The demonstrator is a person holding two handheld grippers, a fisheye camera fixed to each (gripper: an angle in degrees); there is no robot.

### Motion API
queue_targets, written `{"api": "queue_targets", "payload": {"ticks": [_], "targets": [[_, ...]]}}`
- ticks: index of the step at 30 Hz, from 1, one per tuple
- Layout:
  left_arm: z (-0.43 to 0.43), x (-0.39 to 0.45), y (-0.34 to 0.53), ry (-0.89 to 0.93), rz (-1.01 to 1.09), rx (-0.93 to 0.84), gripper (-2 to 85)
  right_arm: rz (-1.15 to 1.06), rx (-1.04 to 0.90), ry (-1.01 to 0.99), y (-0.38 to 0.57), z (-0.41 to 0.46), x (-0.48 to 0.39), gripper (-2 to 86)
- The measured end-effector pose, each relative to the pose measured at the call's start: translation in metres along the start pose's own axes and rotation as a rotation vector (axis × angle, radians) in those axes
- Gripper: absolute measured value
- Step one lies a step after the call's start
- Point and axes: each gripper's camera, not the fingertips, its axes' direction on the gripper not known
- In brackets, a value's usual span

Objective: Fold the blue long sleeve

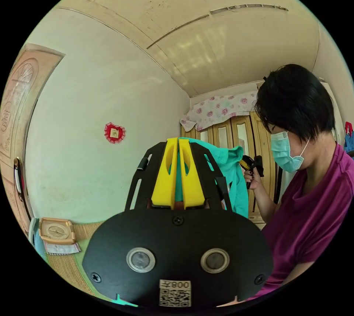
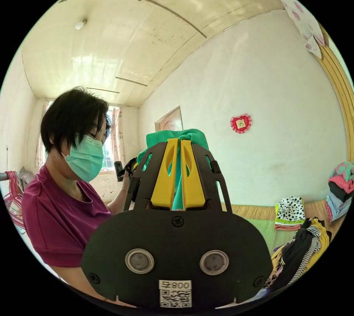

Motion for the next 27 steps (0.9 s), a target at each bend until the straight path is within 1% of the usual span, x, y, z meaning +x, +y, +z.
{"api": "queue_targets", "payload": {"ticks": [7, 11, 16, 21, 23, 27], "targets": [[-0.077, 0.010, -0.029, -0.038, 0.020, 0.023, 0.1, -0.081, -0.032, -0.083, 0.022, -0.014, -0.029, 0.6], [-0.102, 0.013, -0.041, -0.061, 0.049, 0.013, 0.1, -0.147, -0.015, -0.094, 0.037, -0.024, -0.044, 0.5], [-0.116, 0.005, -0.062, -0.110, 0.095, -0.001, 0.1, -0.162, -0.003, -0.113, 0.046, -0.016, -0.040, 0.5], [-0.115, -0.022, -0.076, -0.139, 0.097, 0.004, 0.1, -0.158, -0.009, -0.114, 0.047, 0.015, -0.020, 0.5], [-0.109, -0.037, -0.081, -0.164, 0.095, -0.006, 0.1, -0.151, -0.042, -0.092, 0.044, 0.043, -0.002, 0.5], [-0.076, -0.097, -0.085, -0.197, 0.048, -0.073, 0.1, -0.120, -0.099, -0.057, 0.040, 0.106, 0.044, 0.5]]}}
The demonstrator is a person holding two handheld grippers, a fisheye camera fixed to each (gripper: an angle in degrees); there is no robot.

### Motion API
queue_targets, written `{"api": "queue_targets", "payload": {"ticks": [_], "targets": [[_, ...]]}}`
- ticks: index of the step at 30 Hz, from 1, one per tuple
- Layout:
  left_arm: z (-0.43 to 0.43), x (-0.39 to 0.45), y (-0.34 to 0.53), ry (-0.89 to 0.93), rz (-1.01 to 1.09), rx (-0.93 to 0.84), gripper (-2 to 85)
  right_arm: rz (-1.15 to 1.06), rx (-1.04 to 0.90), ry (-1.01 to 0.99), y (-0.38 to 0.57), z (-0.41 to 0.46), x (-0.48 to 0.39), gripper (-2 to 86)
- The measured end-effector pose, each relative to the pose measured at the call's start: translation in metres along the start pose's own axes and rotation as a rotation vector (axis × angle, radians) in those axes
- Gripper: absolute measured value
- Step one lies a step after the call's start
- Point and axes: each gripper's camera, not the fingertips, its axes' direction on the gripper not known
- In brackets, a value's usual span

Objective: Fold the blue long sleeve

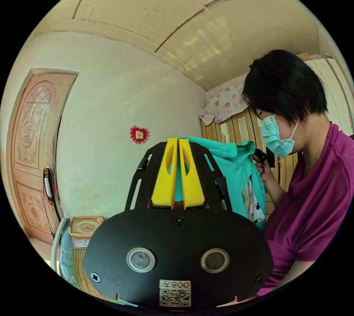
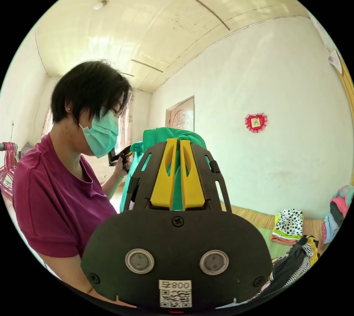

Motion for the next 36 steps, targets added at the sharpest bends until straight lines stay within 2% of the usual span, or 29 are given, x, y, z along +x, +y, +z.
{"api": "queue_targets", "payload": {"ticks": [5, 9, 12, 14, 16, 17, 21, 23, 26, 30, 32, 35, 36], "targets": [[0.090, -0.092, 0.011, -0.060, -0.118, -0.154, 0.1, 0.180, -0.127, 0.005, 0.007, 0.132, 0.138, 0.6], [0.198, -0.189, 0.051, -0.149, -0.282, -0.378, 0.4, 0.344, -0.294, 0.025, 0.035, 0.251, 0.256, 1.0], [0.277, -0.259, 0.108, -0.203, -0.433, -0.574, 0.8, 0.539, -0.478, 0.033, 0.089, 0.356, 0.363, 2.0], [0.312, -0.295, 0.154, -0.257, -0.535, -0.699, 1.6, 0.697, -0.647, 0.155, 0.157, 0.423, 0.433, 3.2], [0.339, -0.327, 0.215, -0.308, -0.623, -0.874, 2.6, 0.795, -0.760, 0.257, 0.211, 0.452, 0.470, 4.5], [0.341, -0.333, 0.228, -0.318, -0.644, -0.905, 2.8, 0.856, -0.795, 0.272, 0.245, 0.462, 0.487, 5.1], [0.330, -0.341, 0.309, -0.294, -0.700, -1.095, 4.6, 0.904, -0.905, 0.302, 0.327, 0.469, 0.497, 5.9], [0.317, -0.336, 0.333, -0.299, -0.701, -1.178, 5.6, 0.852, -1.059, 0.370, 0.372, 0.472, 0.478, 6.0], [0.304, -0.322, 0.357, -0.322, -0.668, -1.311, 6.4, 0.812, -1.179, 0.407, 0.410, 0.472, 0.442, 6.1], [0.320, -0.315, 0.381, -0.405, -0.527, -1.508, 4.6, 0.758, -1.305, 0.451, 0.443, 0.486, 0.401, 5.8], [0.333, -0.318, 0.381, -0.402, -0.474, -1.513, 2.9, 0.750, -1.404, 0.531, 0.467, 0.500, 0.391, 5.1], [0.358, -0.330, 0.381, -0.463, -0.343, -1.584, 1.2, 0.766, -1.380, 0.567, 0.471, 0.509, 0.393, 1.6], [0.366, -0.337, 0.382, -0.554, -0.230, -1.640, 0.8, 0.767, -1.380, 0.556, 0.471, 0.512, 0.396, 1.1]]}}
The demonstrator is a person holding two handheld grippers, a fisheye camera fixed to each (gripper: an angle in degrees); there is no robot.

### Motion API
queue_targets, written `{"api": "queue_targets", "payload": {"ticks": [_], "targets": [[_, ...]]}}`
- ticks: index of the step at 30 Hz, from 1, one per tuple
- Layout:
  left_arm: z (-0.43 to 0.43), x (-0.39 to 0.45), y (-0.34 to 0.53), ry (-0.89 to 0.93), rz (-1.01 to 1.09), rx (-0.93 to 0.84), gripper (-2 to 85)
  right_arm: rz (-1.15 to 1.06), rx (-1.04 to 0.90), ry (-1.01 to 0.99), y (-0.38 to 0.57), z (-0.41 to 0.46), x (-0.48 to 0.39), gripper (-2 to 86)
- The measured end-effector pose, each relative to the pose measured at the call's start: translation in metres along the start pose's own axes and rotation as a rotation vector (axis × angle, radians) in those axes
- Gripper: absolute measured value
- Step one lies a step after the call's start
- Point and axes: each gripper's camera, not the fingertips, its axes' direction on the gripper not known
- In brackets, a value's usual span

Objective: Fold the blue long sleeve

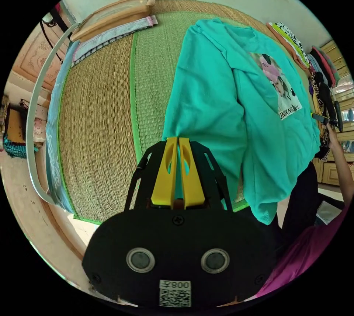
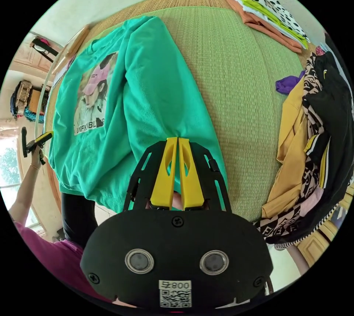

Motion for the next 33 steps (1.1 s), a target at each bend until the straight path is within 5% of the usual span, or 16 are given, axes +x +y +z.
{"api": "queue_targets", "payload": {"ticks": [3, 6, 10, 15, 22, 26, 29, 33], "targets": [[0.010, -0.040, -0.019, -0.122, -0.149, -0.110, 0.4, 0.000, -0.014, 0.188, -0.019, -0.006, 0.000, 0.1], [-0.012, -0.072, -0.026, -0.043, -0.338, 0.036, 0.2, 0.103, -0.028, 0.298, -0.039, -0.018, 0.026, -0.2], [-0.038, -0.044, -0.051, 0.072, -0.279, 0.255, 0.2, 0.194, 0.141, 0.194, -0.060, -0.059, 0.025, -0.3], [-0.030, 0.002, -0.099, 0.209, -0.164, 0.297, 0.2, 0.105, 0.226, 0.127, -0.096, -0.062, -0.043, -0.3], [-0.008, -0.033, -0.110, -0.050, -0.343, 0.162, 0.2, 0.159, 0.149, 0.371, -0.110, -0.051, -0.031, -0.4], [-0.015, -0.080, -0.075, 0.129, -0.527, 0.289, 0.3, 0.334, 0.219, 0.122, -0.063, -0.072, 0.045, -0.3], [-0.034, -0.063, -0.078, 0.254, -0.435, 0.461, 0.3, 0.219, 0.377, -0.070, -0.047, -0.093, 0.026, -0.1], [-0.031, -0.006, -0.129, 0.317, -0.228, 0.463, 0.1, 0.031, 0.322, -0.095, -0.077, -0.066, -0.035, -0.2]]}}
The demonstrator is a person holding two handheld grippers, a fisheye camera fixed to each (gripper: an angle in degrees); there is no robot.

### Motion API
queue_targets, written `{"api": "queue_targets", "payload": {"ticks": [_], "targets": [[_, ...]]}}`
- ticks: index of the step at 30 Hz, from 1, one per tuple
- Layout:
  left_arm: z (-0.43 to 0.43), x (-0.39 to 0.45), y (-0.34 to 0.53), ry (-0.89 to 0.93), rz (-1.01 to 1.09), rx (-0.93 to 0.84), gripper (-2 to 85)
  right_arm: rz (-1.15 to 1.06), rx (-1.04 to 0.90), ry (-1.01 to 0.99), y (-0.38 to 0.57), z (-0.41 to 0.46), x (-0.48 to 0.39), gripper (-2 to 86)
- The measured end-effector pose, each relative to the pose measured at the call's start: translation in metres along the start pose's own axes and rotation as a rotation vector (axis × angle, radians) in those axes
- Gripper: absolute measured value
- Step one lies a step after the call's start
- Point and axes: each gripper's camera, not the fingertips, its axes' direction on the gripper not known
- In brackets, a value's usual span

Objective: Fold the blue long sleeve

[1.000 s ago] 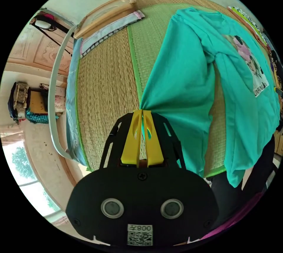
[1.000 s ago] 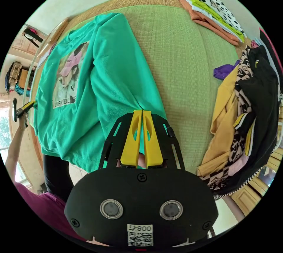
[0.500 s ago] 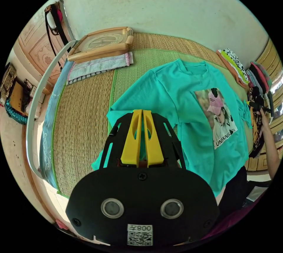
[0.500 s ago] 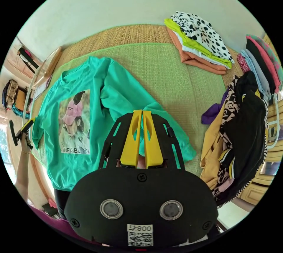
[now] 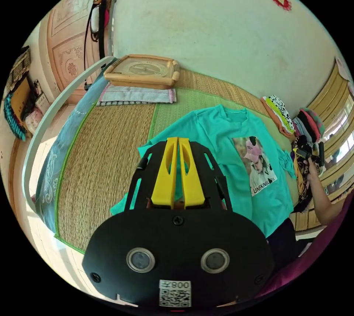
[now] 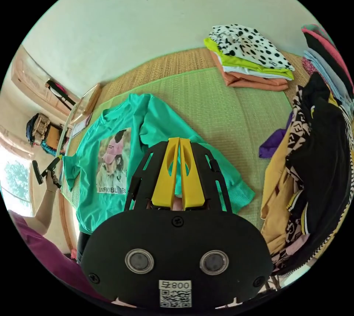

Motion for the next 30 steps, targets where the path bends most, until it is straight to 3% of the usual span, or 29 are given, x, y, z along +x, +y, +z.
{"api": "queue_targets", "payload": {"ticks": [3, 5, 6, 9, 11, 15, 18, 22, 28, 30], "targets": [[0.051, 0.006, -0.011, -0.073, 0.027, -0.153, 0.1, -0.039, -0.175, 0.116, -0.011, 0.067, -0.015, -0.4], [0.078, -0.008, -0.015, -0.184, 0.034, -0.277, 0.1, -0.003, -0.150, 0.110, -0.016, 0.072, 0.008, -0.4], [0.078, -0.019, -0.020, -0.186, 0.067, -0.217, 0.1, 0.002, -0.152, 0.116, -0.020, 0.070, 0.016, -0.5], [0.081, -0.061, -0.048, -0.199, -0.097, -0.230, 0.1, 0.021, -0.168, 0.179, -0.042, 0.061, 0.060, -0.5], [0.077, -0.075, -0.060, -0.303, -0.196, -0.192, 0.1, 0.115, -0.168, 0.190, -0.056, 0.050, 0.098, -0.5], [0.065, -0.064, -0.072, -0.033, -0.164, -0.033, 0.1, 0.122, -0.068, 0.093, -0.056, 0.021, 0.105, -0.5], [0.086, -0.040, -0.077, 0.071, -0.087, -0.064, 0.1, -0.005, -0.012, -0.008, -0.049, 0.017, 0.066, -0.4], [0.138, -0.028, -0.095, -0.061, -0.018, -0.186, 0.1, -0.093, -0.113, 0.033, -0.069, 0.074, 0.026, -0.4], [0.162, -0.034, -0.151, -0.169, -0.012, -0.182, 0.1, -0.021, -0.141, 0.054, -0.126, 0.102, 0.060, -0.5], [0.161, -0.034, -0.160, -0.126, -0.014, -0.162, 0.1, -0.023, -0.149, 0.078, -0.134, 0.098, 0.065, -0.5]]}}
